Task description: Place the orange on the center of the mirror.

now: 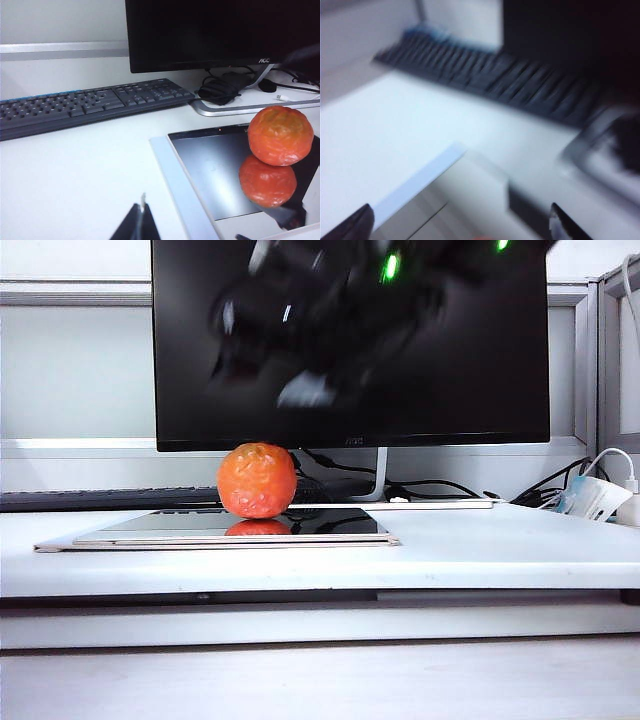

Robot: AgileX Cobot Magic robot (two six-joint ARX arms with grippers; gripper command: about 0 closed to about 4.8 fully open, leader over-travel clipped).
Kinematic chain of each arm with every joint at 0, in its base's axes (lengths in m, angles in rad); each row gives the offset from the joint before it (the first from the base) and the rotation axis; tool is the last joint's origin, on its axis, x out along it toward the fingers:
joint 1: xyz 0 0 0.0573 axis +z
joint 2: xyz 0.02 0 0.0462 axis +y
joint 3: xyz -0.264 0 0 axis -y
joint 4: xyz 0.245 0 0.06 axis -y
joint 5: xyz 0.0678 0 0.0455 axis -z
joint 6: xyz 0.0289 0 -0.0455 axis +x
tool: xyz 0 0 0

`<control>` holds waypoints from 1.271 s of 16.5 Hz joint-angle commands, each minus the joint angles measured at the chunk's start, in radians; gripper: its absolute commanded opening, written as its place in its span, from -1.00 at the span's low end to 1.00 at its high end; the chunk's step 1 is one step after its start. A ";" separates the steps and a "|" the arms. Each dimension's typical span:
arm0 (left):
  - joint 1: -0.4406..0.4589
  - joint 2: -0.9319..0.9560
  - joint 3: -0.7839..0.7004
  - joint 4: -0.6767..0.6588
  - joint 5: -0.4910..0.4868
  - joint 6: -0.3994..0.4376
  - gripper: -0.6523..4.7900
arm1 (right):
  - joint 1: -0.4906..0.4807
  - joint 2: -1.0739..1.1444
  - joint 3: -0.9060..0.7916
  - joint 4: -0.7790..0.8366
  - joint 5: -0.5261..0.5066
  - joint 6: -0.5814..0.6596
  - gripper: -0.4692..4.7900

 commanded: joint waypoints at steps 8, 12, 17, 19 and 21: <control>0.160 0.000 0.002 0.012 0.004 0.005 -0.78 | -0.071 -0.534 -0.210 -0.312 0.416 -0.138 -0.84; 0.174 0.000 0.002 0.012 0.005 0.004 -0.78 | -0.149 -0.852 -0.473 -0.323 0.505 -0.136 -0.81; 0.174 0.000 0.002 0.012 0.006 0.005 -0.78 | -0.145 -0.933 -0.494 -0.415 0.515 -0.136 -0.81; 0.174 0.000 0.002 0.012 0.006 0.004 -0.78 | -0.145 -0.933 -0.494 -0.424 0.515 -0.136 -0.81; 0.174 0.000 0.002 0.012 0.006 0.004 -0.78 | -0.145 -0.933 -0.494 -0.425 0.515 -0.136 -0.81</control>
